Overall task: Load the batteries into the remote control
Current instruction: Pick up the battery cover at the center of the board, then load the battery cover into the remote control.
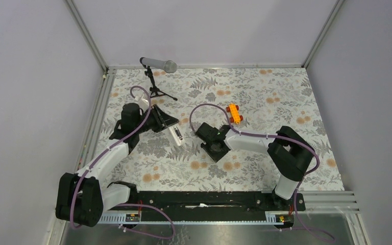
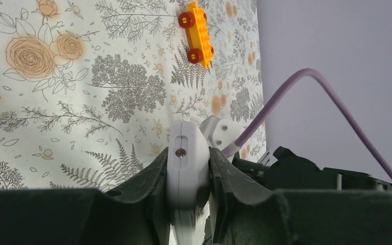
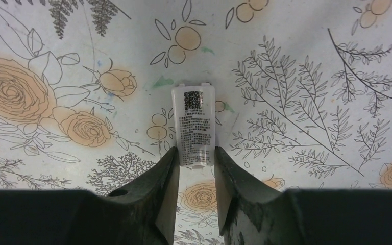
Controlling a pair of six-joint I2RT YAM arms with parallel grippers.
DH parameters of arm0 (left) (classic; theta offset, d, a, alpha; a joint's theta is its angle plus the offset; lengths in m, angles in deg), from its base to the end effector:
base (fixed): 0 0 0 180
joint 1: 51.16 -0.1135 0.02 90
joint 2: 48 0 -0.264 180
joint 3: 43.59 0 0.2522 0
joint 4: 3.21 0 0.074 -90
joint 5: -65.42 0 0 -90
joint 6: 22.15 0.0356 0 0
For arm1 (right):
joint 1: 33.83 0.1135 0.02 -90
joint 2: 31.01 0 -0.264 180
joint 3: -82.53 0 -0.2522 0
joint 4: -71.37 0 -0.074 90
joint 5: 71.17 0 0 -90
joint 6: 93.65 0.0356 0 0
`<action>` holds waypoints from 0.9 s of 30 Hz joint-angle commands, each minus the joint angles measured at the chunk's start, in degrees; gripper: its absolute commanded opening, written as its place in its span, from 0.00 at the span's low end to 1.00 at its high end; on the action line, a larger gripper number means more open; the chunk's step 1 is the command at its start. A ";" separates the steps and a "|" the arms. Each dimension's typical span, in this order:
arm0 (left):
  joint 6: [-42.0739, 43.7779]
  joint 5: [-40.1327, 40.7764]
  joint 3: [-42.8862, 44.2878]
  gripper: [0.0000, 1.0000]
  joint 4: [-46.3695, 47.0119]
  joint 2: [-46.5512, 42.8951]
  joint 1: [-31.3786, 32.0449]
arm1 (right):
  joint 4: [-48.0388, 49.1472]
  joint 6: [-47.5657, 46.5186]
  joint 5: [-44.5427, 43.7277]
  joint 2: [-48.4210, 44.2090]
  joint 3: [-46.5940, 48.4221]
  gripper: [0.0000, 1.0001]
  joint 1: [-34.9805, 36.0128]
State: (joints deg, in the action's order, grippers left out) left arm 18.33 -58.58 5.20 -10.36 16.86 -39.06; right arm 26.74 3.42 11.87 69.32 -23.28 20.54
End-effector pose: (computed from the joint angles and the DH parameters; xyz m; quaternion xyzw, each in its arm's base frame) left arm 0.2357 -0.0709 0.2419 -0.1037 0.8079 -0.4792 0.3270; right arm 0.1956 0.2655 0.1589 -0.3855 0.9055 0.0337 0.1739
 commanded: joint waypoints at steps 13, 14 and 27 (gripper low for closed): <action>2.30 6.69 -1.58 0.00 20.28 5.54 12.35 | -0.19 12.29 4.52 -21.76 1.02 0.28 -1.37; 2.36 7.28 -1.50 0.00 21.24 6.07 12.80 | -0.38 12.76 4.77 -22.57 1.17 0.28 -1.37; 4.78 10.83 -0.39 0.00 28.96 8.72 17.87 | 2.04 15.68 6.38 -22.56 5.11 0.29 -1.37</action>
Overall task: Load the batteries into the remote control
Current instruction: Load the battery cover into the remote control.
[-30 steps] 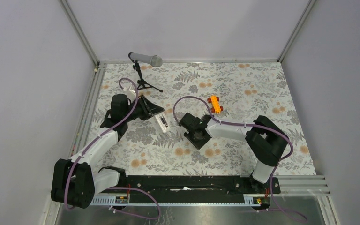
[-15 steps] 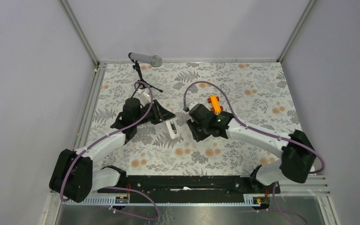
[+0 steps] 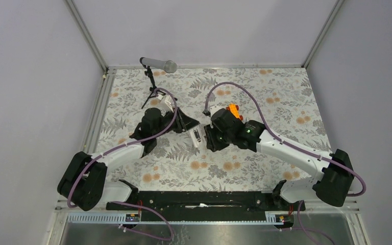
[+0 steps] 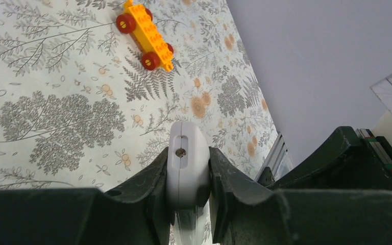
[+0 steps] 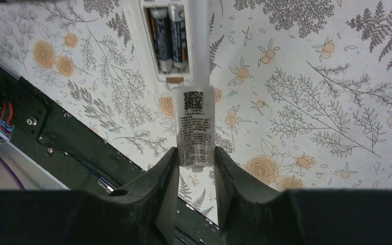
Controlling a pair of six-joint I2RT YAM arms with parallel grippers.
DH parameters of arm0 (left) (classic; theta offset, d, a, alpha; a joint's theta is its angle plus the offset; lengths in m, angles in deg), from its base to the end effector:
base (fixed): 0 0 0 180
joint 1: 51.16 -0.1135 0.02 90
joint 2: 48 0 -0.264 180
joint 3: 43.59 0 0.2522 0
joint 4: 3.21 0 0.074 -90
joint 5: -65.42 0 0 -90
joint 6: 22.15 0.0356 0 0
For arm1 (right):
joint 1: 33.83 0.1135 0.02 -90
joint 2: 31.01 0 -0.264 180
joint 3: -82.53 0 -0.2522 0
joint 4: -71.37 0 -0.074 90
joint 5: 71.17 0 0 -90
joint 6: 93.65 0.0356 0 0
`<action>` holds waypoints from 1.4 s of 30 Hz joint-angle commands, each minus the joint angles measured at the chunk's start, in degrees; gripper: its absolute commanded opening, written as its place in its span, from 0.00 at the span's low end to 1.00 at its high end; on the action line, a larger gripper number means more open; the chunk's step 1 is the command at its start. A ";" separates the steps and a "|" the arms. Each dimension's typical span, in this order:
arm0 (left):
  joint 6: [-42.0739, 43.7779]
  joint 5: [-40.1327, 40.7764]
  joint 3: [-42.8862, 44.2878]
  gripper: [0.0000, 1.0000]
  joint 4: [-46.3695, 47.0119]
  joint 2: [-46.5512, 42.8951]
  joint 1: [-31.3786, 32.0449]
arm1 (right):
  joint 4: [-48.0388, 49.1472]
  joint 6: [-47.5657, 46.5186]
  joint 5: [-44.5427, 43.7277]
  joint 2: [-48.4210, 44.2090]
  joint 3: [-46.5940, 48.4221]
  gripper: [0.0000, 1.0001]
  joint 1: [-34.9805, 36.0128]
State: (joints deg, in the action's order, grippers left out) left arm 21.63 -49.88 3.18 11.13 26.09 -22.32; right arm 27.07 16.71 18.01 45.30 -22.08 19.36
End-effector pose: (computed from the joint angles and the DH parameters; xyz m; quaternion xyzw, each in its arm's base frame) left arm 0.2337 -0.1461 0.2278 0.0194 0.7753 -0.5060 0.3774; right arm 0.1723 0.2294 0.2882 -0.2587 0.8877 0.2227 0.3091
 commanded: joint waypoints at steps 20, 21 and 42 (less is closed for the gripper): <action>0.58 4.04 1.93 0.00 6.32 -0.52 4.55 | 3.04 6.23 -1.82 5.89 7.23 0.29 -0.19; 0.38 4.17 1.96 0.00 6.27 -0.50 4.56 | 3.10 6.23 -1.95 5.77 7.15 0.29 -0.19; -10.57 2.20 4.60 0.00 3.33 2.47 4.73 | 4.21 6.53 -5.25 6.31 5.44 0.29 -0.19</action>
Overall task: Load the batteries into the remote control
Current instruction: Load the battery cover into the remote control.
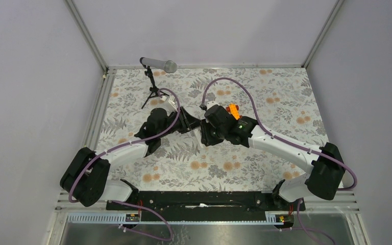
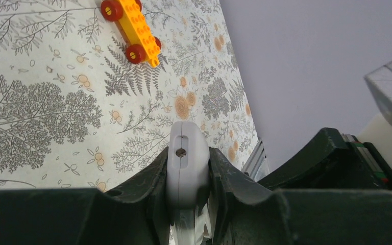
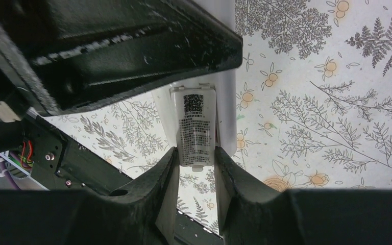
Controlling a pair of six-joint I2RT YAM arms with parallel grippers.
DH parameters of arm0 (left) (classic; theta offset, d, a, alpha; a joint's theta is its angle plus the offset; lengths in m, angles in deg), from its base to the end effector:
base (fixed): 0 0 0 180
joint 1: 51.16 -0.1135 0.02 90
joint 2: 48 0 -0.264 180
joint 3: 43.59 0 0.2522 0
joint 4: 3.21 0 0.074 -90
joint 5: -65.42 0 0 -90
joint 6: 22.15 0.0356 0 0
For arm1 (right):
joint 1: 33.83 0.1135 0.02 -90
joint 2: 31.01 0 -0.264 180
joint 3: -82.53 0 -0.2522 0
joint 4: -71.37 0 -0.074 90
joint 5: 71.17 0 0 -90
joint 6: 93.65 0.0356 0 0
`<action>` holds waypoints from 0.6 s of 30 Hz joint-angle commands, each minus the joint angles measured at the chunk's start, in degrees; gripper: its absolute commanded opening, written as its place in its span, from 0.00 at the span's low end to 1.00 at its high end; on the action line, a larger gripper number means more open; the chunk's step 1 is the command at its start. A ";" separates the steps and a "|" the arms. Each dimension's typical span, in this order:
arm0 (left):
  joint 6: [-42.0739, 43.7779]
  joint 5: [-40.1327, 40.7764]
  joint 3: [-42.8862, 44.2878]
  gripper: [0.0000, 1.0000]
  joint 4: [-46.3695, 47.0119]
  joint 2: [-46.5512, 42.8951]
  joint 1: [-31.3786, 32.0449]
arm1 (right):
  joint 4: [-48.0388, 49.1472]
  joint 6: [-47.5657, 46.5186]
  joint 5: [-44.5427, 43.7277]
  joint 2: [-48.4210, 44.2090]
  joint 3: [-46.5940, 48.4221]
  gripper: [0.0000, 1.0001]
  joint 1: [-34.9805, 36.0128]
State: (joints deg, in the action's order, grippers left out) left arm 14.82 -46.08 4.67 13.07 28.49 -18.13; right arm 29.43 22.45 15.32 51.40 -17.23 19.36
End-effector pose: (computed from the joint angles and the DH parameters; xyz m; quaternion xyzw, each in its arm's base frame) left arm 0.2321 -0.1665 0.2287 -0.0169 0.7720 -0.5281 0.3533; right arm 0.1910 0.2515 0.2894 -0.2040 0.8976 0.2269 0.3180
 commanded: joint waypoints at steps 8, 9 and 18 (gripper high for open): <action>-6.38 -1.99 3.11 0.00 1.90 -0.39 0.43 | 1.28 0.45 -2.35 0.56 0.76 0.29 -0.19; -5.76 -1.70 2.88 0.00 2.28 -0.78 0.45 | 1.01 0.56 -2.11 0.75 1.00 0.29 -0.19; -4.52 -4.62 1.33 0.00 6.68 -1.43 0.45 | 0.36 0.44 2.81 2.42 1.82 0.34 -0.20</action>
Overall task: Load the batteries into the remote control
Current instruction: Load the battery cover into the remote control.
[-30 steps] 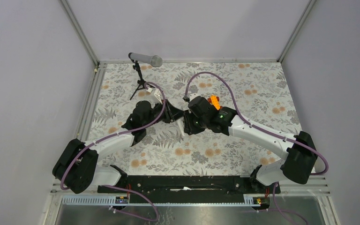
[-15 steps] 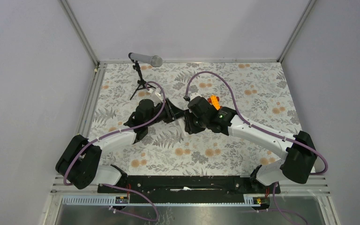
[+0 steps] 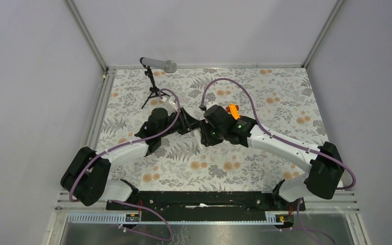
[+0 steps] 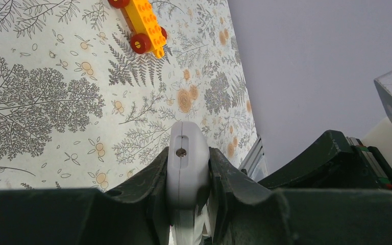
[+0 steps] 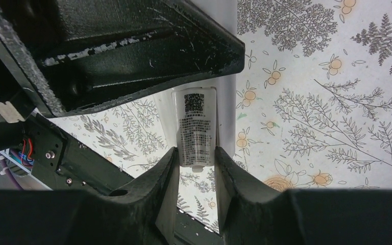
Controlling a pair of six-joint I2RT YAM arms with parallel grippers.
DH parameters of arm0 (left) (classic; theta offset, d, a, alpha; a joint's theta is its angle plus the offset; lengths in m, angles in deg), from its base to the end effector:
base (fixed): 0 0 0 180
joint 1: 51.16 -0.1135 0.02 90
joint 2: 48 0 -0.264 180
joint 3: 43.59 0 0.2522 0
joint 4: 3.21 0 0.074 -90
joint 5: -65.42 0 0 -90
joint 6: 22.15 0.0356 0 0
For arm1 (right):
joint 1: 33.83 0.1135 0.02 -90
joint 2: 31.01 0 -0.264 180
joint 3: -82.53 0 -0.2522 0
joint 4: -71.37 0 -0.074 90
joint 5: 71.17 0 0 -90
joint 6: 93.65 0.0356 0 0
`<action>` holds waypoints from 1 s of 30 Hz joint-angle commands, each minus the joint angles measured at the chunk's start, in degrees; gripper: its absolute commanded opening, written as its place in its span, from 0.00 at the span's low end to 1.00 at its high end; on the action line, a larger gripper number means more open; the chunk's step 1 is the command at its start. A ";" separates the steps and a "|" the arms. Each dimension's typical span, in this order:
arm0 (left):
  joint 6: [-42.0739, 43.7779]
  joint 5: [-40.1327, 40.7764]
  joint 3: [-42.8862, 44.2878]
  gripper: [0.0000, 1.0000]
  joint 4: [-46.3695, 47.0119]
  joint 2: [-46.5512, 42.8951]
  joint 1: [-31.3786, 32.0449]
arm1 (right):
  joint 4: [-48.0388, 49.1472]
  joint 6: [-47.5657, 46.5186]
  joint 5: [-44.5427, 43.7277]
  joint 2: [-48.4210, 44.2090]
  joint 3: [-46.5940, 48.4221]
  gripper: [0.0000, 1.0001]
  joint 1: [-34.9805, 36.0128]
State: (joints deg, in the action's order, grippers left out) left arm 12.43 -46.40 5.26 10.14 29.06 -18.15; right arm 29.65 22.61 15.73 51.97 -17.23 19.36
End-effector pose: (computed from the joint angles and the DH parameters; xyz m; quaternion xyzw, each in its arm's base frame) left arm 0.2331 -0.1672 0.2241 -0.0380 0.7859 -0.5250 0.3245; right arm 0.1920 0.2533 0.2867 -0.2044 0.8988 0.2281 0.3135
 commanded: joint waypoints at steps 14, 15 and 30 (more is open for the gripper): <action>-9.01 -7.91 -1.32 0.00 13.39 -1.14 -0.59 | -2.76 0.52 1.61 2.50 4.55 0.43 -0.19; -9.49 -8.09 -1.38 0.00 13.51 -0.93 -0.78 | -2.91 0.61 1.48 2.55 4.92 0.43 -0.19; -22.34 -12.45 -5.18 0.00 27.98 5.16 -4.29 | -4.66 3.27 -2.70 -0.68 8.89 0.79 -1.90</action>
State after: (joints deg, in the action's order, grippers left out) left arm -4.18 -55.04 0.61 25.92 33.80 -21.62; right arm 24.10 24.22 15.32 54.07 -10.63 18.93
